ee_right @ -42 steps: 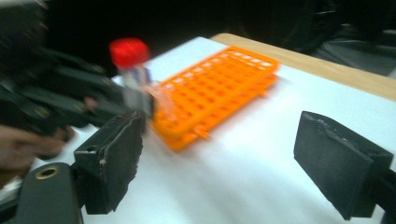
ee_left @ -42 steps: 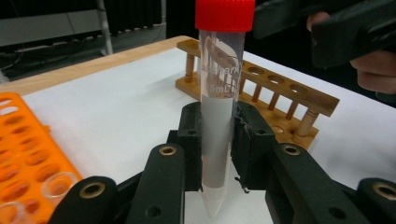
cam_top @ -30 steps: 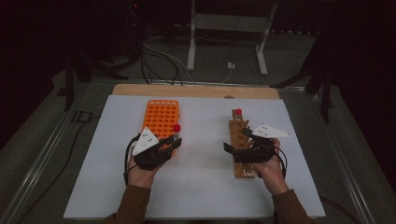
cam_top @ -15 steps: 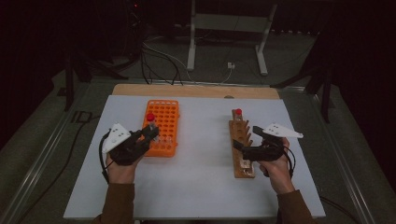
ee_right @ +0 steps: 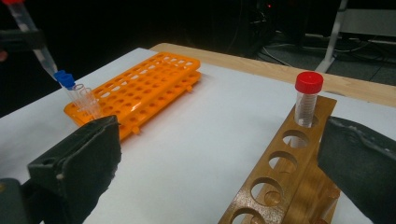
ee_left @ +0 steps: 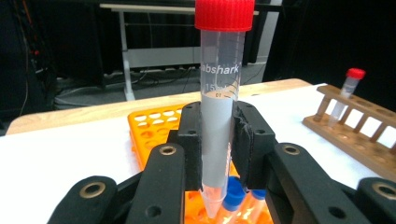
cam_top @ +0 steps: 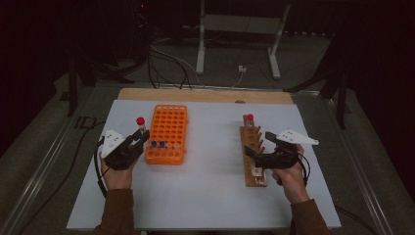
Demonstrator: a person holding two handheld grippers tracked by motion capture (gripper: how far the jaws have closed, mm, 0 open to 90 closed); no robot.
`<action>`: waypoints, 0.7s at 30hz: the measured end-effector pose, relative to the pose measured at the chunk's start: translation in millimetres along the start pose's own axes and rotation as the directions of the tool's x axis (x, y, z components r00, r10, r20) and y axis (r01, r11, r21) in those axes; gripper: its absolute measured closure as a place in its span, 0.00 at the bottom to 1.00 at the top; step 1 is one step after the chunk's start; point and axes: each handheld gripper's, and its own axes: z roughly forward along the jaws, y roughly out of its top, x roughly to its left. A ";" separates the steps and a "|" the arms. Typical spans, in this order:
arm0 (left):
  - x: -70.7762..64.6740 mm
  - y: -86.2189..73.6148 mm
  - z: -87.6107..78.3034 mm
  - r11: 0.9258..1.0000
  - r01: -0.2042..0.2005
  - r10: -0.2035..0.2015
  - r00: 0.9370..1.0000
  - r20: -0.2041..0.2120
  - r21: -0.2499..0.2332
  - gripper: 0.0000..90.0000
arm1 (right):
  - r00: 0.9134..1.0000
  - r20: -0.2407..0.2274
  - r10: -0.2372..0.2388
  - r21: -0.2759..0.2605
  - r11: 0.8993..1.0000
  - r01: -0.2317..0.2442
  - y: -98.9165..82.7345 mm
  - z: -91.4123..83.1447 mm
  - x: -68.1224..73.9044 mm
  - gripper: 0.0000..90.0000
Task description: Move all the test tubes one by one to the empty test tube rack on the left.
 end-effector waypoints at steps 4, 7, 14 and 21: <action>5.8 -6.2 10.8 1.000 0.016 -0.016 1.000 -0.016 0.011 0.84 | 1.000 0.001 0.001 0.000 1.000 -0.001 -0.4 -0.2 -0.6 0.00; 7.9 -9.6 17.7 1.000 0.011 -0.010 0.999 -0.033 0.023 0.84 | 1.000 0.001 0.001 -0.001 1.000 -0.001 -0.3 -0.2 -0.8 0.00; 15.1 -22.7 27.2 0.998 0.030 -0.027 0.998 -0.048 0.061 0.84 | 1.000 -0.001 0.000 0.003 1.000 0.000 -1.2 1.0 -0.5 0.00; 15.6 -32.8 34.8 0.995 0.040 -0.036 0.999 -0.037 0.093 0.84 | 1.000 -0.004 -0.002 0.003 1.000 0.002 -1.8 2.0 -0.3 0.00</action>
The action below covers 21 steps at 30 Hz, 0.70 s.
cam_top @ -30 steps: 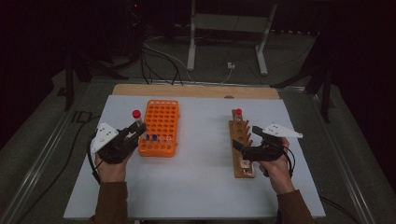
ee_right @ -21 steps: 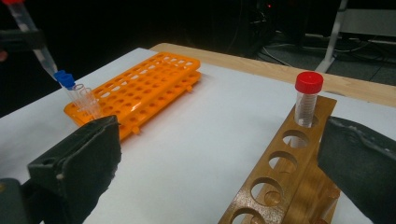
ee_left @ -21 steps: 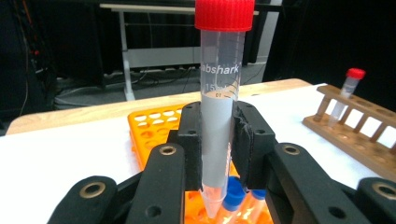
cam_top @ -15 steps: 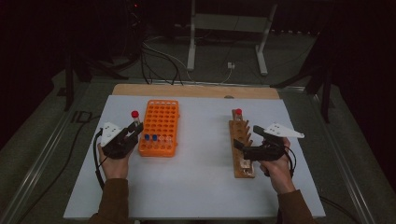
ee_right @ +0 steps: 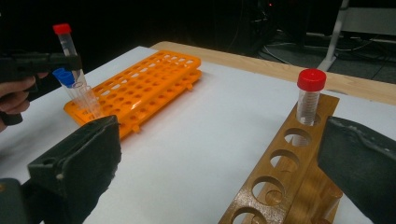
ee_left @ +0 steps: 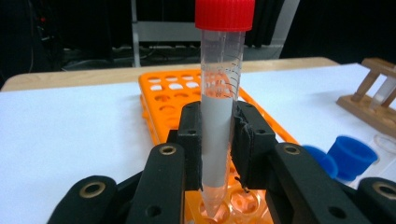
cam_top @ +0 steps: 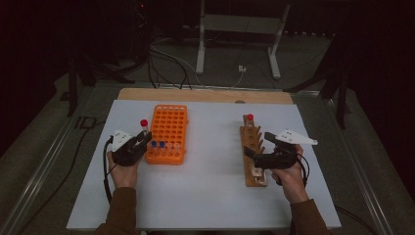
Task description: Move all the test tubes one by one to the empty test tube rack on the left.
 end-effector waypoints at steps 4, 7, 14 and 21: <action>0.4 -7.1 3.6 0.999 -0.015 0.015 1.000 -0.001 0.046 0.84 | 1.000 -0.001 -0.002 0.000 1.000 0.002 -0.3 -0.2 -0.2 0.00; 0.3 -12.1 5.4 0.996 -0.020 0.019 1.000 0.007 0.086 0.84 | 1.000 -0.005 -0.004 0.002 1.000 0.004 -0.5 -0.1 0.0 0.00; -4.5 -15.8 7.1 0.981 -0.089 0.091 0.996 -0.005 0.170 0.84 | 1.000 -0.009 -0.007 0.007 1.000 0.007 -1.6 0.8 0.5 0.00; -6.1 -18.6 7.8 0.976 -0.095 0.098 0.995 -0.007 0.198 0.84 | 1.000 -0.009 -0.004 0.010 1.000 0.004 -2.3 1.5 -0.3 0.00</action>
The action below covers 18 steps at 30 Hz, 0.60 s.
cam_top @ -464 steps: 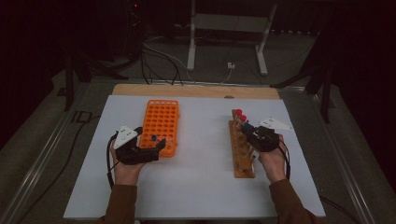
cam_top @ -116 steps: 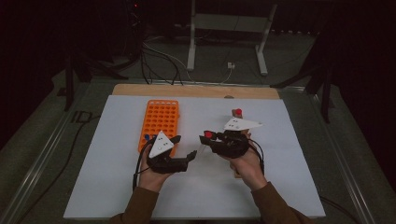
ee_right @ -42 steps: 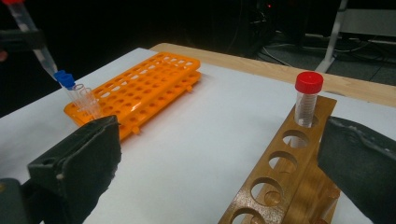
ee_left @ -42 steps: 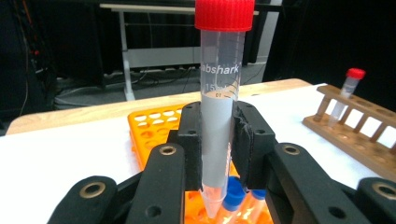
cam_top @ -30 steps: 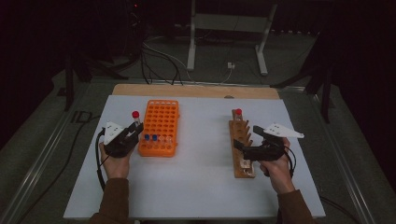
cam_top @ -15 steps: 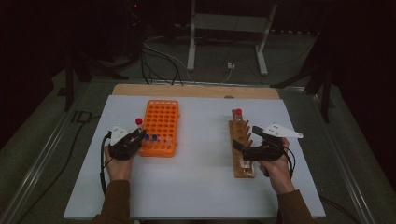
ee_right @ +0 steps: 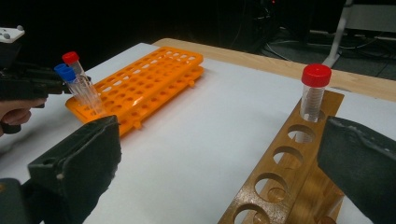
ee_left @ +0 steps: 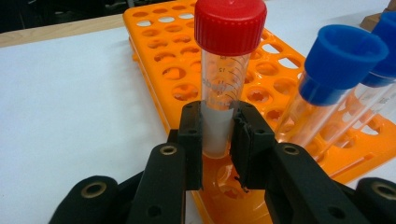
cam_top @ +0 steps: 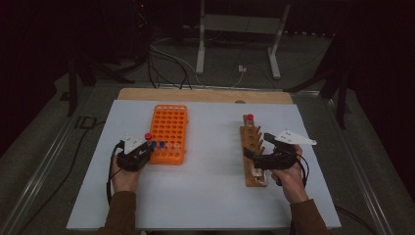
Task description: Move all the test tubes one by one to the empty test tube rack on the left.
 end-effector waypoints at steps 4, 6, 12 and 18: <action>0.4 -0.3 -1.3 1.000 0.018 -0.018 1.000 -0.004 -0.003 0.81 | 1.000 -0.003 0.001 0.004 1.000 -0.001 -0.3 0.7 0.8 0.00; 0.3 -0.9 -2.6 1.000 0.016 -0.016 1.000 -0.005 -0.003 0.78 | 1.000 -0.005 0.001 0.004 1.000 -0.001 -0.3 0.9 1.1 0.00; 3.7 -2.9 -10.7 0.999 0.052 -0.052 0.999 0.002 -0.014 0.69 | 1.000 -0.004 0.003 0.004 1.000 -0.003 -0.4 1.0 0.4 0.00; 6.5 -3.4 -26.6 0.994 0.096 -0.095 0.995 0.012 -0.047 0.64 | 1.000 0.001 0.000 0.005 1.000 0.000 -0.3 2.1 -0.6 0.00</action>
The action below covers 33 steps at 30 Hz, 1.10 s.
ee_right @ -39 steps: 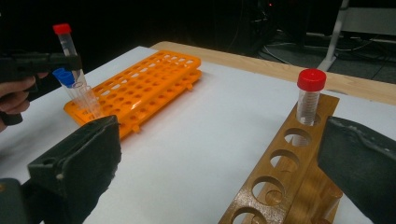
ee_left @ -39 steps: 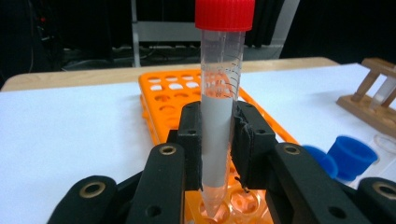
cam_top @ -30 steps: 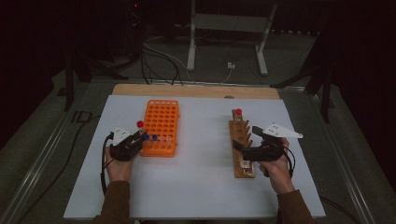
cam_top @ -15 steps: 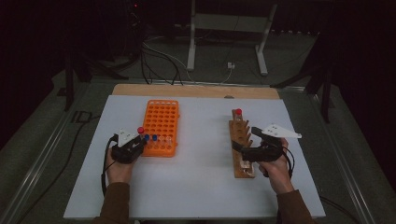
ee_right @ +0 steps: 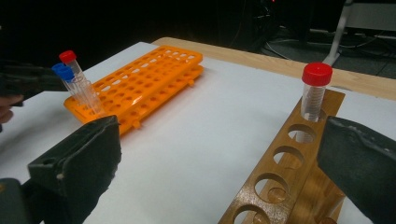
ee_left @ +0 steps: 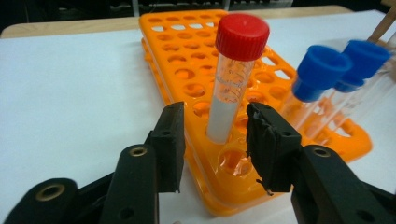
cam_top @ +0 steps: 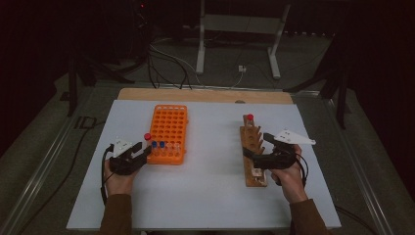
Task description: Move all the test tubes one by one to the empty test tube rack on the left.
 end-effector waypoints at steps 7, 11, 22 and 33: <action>3.6 2.5 -19.0 0.996 0.050 -0.047 0.998 0.035 -0.067 0.46 | 1.000 0.015 -0.008 0.002 1.000 0.008 3.1 3.6 -0.8 0.00; 5.4 3.7 -24.3 0.993 0.072 -0.067 0.996 0.060 -0.091 0.30 | 0.999 0.037 -0.001 -0.005 1.000 0.001 7.4 5.9 -4.7 0.00; 3.8 10.8 -28.8 0.991 0.092 -0.085 0.994 0.073 -0.101 0.01 | 0.996 0.088 -0.005 -0.012 1.000 0.006 25.3 19.6 -20.9 0.00; 2.8 12.1 -30.0 0.990 0.091 -0.085 0.995 0.061 -0.109 0.01 | 0.986 0.167 -0.017 0.045 0.999 0.010 42.2 50.4 -39.0 0.08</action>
